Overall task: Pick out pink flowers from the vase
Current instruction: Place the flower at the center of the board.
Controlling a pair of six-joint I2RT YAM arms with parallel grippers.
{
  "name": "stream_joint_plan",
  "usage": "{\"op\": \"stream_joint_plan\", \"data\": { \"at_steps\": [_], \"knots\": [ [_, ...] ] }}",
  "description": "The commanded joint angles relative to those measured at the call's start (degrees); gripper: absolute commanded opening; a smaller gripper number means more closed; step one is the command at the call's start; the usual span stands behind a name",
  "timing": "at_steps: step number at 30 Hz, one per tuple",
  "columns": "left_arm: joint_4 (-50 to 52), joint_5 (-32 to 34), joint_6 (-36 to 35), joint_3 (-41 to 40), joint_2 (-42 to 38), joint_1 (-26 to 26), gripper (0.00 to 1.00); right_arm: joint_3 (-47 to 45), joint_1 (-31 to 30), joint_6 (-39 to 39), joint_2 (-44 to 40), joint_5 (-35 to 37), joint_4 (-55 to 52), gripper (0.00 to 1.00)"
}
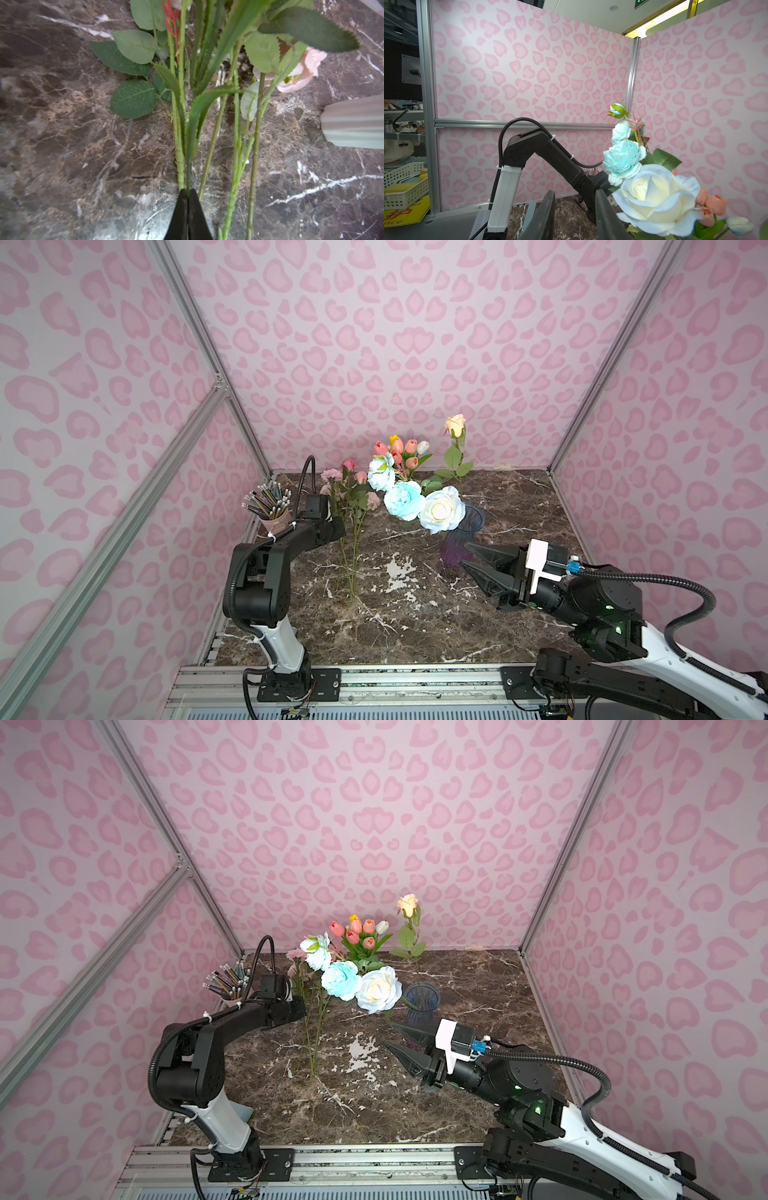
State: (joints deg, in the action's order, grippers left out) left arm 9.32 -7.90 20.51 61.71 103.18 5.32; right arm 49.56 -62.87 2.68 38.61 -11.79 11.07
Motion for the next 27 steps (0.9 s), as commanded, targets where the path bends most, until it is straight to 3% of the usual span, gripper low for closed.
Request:
{"op": "stream_joint_plan", "data": {
  "at_steps": [1,5,15,22,27],
  "knots": [
    [-0.6,-3.4,-1.3,1.8,2.4,-0.1,0.02,-0.2,0.0,0.7,0.4,0.6,0.6,0.34],
    [0.1,-4.2,-1.5,3.2,4.8,-0.1,0.08,0.6,0.0,1.4,1.3,0.7,-0.5,0.34],
    [1.8,-3.5,-1.3,2.5,1.4,-0.1,0.45,2.8,0.0,2.7,2.7,1.9,-2.5,0.34],
    [1.9,-2.4,1.5,-0.5,-8.2,-0.1,0.5,5.3,0.0,1.5,1.3,9.2,-4.0,0.34],
    [0.6,-3.2,5.5,-5.6,-18.5,0.5,0.51,13.0,0.1,-4.3,4.5,23.6,-14.3,0.32]
  ]
}}
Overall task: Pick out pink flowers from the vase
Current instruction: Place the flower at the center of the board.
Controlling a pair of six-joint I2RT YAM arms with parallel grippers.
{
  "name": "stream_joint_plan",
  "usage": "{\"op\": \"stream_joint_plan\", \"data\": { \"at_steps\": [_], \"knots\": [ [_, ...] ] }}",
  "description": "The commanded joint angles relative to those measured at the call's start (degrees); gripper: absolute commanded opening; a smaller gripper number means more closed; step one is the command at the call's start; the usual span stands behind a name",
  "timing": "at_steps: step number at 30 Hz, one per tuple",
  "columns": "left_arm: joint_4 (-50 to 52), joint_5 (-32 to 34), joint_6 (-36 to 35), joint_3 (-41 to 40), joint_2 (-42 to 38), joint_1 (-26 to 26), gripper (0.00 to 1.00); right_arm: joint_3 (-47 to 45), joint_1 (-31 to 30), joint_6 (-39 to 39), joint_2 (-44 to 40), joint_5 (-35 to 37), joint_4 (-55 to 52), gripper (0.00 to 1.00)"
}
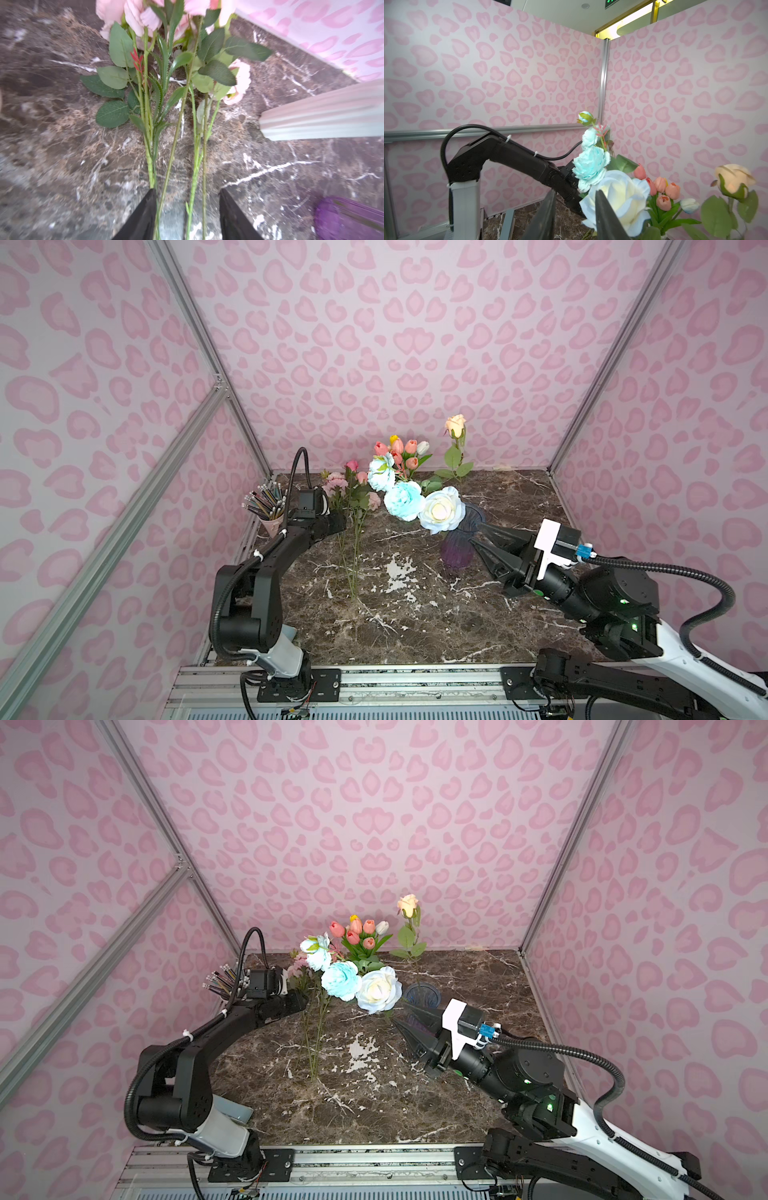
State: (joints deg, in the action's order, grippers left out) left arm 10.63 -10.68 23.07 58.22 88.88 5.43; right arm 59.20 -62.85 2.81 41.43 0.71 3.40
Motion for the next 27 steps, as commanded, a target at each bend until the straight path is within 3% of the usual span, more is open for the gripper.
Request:
{"op": "stream_joint_plan", "data": {
  "at_steps": [1,5,8,10,14,16,18,27],
  "knots": [
    [-1.1,-0.4,3.7,-3.6,-6.9,1.2,0.51,5.6,0.1,-6.8,3.1,16.0,-9.9,0.29],
    [-1.0,1.5,3.5,-7.5,-16.9,7.2,0.51,9.5,1.3,-14.2,5.6,27.2,-16.1,0.21],
    [0.8,3.2,1.8,-9.2,-23.7,12.8,0.51,12.8,8.8,-21.0,7.5,24.4,-22.3,0.23],
    [0.8,3.1,1.9,-11.0,-28.4,15.0,0.5,14.2,16.9,-25.3,8.6,17.9,-26.1,0.24],
    [3.5,2.2,0.2,-12.2,-35.1,19.0,0.5,13.0,35.8,-31.2,11.7,-2.0,-29.8,0.3],
    [5.3,0.5,-1.1,-12.0,-36.6,21.6,0.5,10.7,42.2,-32.8,13.8,-10.4,-30.6,0.33],
    [6.9,-1.5,-2.4,-11.8,-37.6,23.3,0.5,6.3,44.1,-33.1,13.3,-13.2,-28.2,0.34],
    [15.4,-3.4,-7.0,-13.3,-44.8,25.0,0.5,-19.1,42.1,-27.7,1.9,-12.0,-17.2,0.34]
  ]
}}
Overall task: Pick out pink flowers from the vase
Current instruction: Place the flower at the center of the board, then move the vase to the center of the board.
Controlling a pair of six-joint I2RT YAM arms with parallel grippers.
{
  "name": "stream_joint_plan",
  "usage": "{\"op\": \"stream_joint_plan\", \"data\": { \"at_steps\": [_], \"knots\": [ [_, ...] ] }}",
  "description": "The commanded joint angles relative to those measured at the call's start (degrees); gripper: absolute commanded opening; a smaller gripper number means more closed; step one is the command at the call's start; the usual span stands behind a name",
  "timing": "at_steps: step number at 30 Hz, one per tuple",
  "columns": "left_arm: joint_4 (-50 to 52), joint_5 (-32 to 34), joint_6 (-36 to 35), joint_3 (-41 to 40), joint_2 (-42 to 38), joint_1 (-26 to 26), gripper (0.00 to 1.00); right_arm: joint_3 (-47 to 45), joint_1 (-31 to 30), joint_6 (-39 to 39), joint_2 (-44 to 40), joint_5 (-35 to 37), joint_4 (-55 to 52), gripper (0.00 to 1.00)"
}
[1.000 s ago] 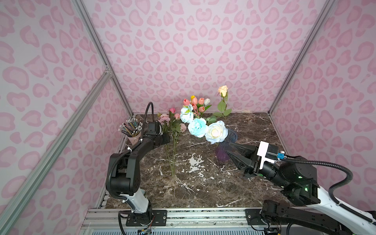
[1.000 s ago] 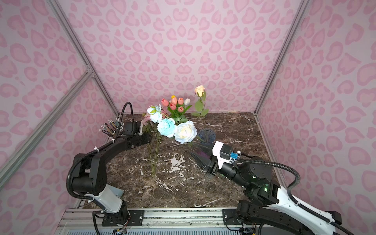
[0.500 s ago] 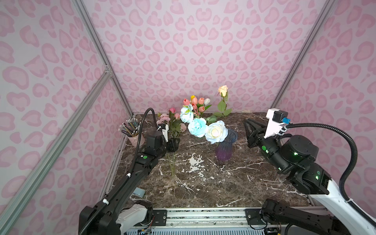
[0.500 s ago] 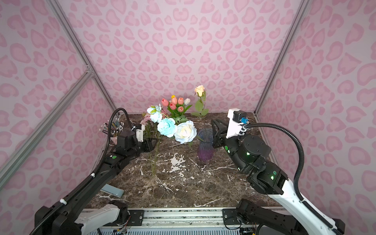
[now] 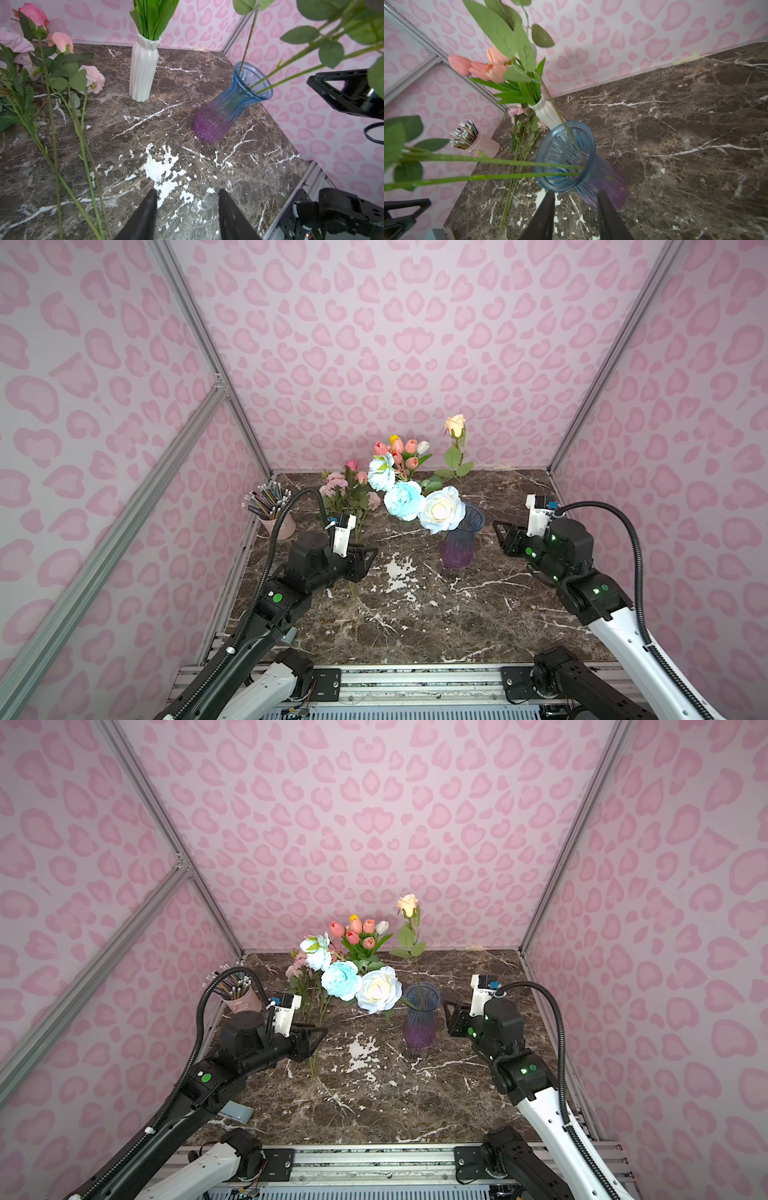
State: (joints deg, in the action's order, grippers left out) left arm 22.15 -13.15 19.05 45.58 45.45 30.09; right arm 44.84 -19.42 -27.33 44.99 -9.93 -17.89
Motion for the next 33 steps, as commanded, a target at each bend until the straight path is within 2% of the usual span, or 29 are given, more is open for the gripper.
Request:
{"op": "stream_joint_plan", "data": {
  "at_steps": [1,5,8,10,12,18,24,33],
  "knots": [
    [4.1,-1.0,-3.4,-1.3,-1.9,0.4,0.5,-7.2,-2.5,2.9,-2.4,-0.8,4.9,0.34],
    [4.8,-0.2,-4.8,-4.0,-3.5,0.5,0.5,-15.3,-11.5,3.4,-2.3,8.1,10.2,0.39],
    [5.4,0.3,-5.5,-4.0,-3.8,0.6,0.5,-19.2,-17.4,2.6,1.3,14.8,17.7,0.45],
    [5.6,0.7,-6.0,-3.7,-3.6,0.8,0.5,-20.7,-19.0,1.5,4.8,17.6,23.0,0.51],
    [5.8,1.1,-6.4,-3.9,-3.6,1.3,0.5,-21.9,-19.0,-0.1,8.4,19.6,28.4,0.57],
    [5.9,2.0,-6.8,-3.9,-3.7,1.8,0.5,-21.0,-19.0,0.5,18.3,23.7,35.1,0.63],
    [5.4,1.9,-6.9,-3.9,-3.4,2.0,0.5,-21.5,-18.4,1.0,24.0,22.4,42.9,0.63],
    [5.1,1.9,-6.9,-3.8,-2.8,2.2,0.5,-22.3,-14.1,-1.3,29.3,20.7,50.1,0.59]
  ]
}}
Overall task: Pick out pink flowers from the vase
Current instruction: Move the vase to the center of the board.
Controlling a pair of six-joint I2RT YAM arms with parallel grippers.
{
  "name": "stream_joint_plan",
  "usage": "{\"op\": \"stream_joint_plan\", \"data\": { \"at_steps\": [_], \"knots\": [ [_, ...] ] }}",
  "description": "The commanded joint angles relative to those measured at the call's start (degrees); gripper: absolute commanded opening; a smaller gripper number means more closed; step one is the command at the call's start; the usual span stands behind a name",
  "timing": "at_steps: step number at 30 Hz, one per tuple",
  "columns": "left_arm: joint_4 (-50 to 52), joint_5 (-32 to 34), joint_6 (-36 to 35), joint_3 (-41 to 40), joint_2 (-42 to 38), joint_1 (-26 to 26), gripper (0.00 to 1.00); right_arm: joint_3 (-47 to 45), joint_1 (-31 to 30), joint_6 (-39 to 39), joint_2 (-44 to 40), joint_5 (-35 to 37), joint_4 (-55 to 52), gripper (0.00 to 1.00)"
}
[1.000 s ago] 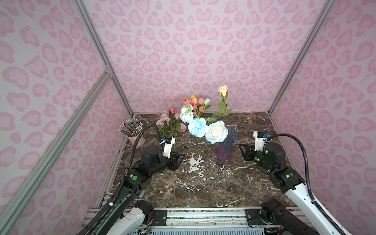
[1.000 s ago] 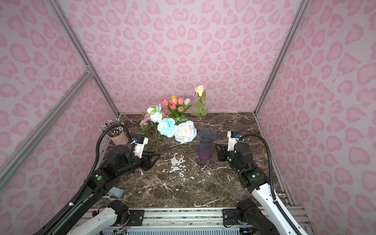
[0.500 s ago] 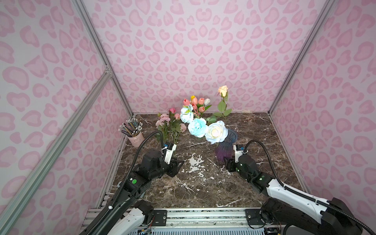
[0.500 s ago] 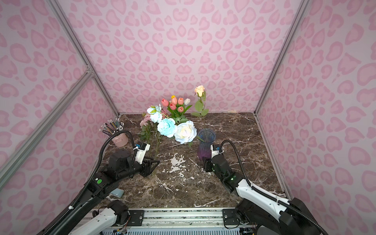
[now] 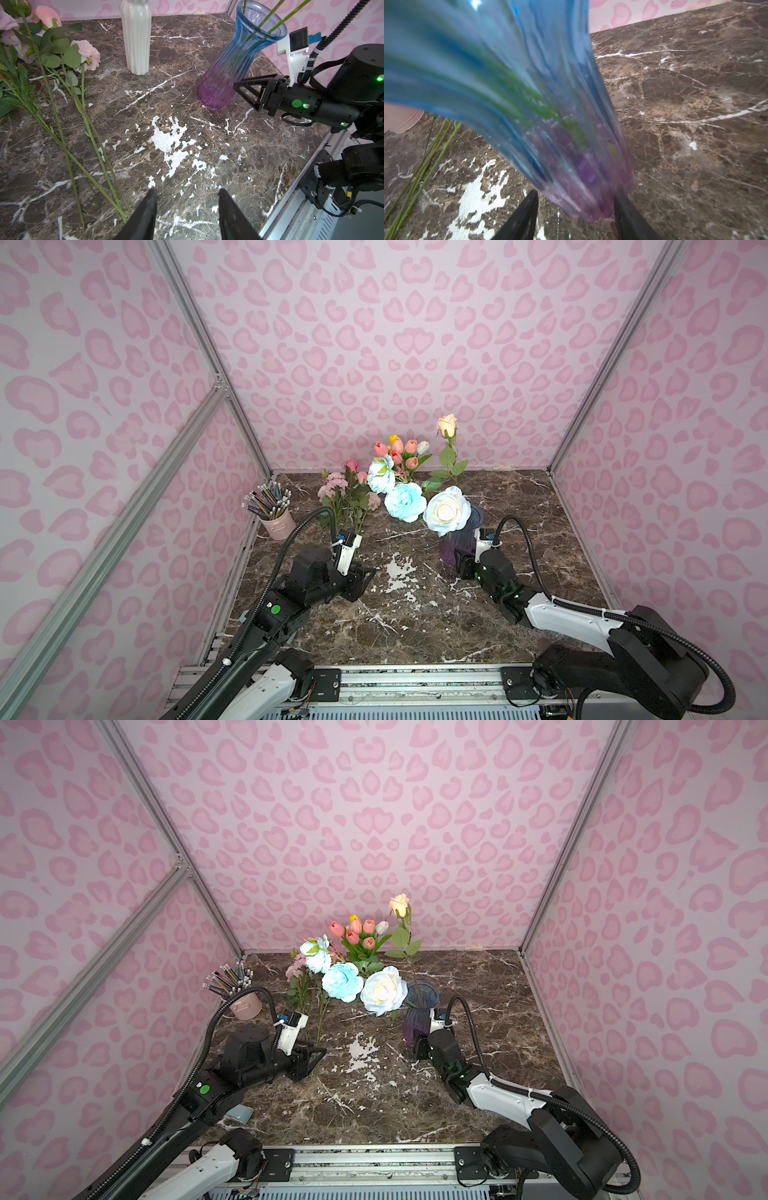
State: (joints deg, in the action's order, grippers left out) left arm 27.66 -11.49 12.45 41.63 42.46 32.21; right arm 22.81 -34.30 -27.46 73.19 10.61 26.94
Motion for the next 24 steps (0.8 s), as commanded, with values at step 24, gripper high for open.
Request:
{"op": "stream_joint_plan", "data": {
  "at_steps": [24],
  "knots": [
    [-0.4,0.6,-0.6,0.4,2.0,1.4,0.5,12.7,13.5,-5.9,22.3,-4.9,16.6,0.6]
  ]
}}
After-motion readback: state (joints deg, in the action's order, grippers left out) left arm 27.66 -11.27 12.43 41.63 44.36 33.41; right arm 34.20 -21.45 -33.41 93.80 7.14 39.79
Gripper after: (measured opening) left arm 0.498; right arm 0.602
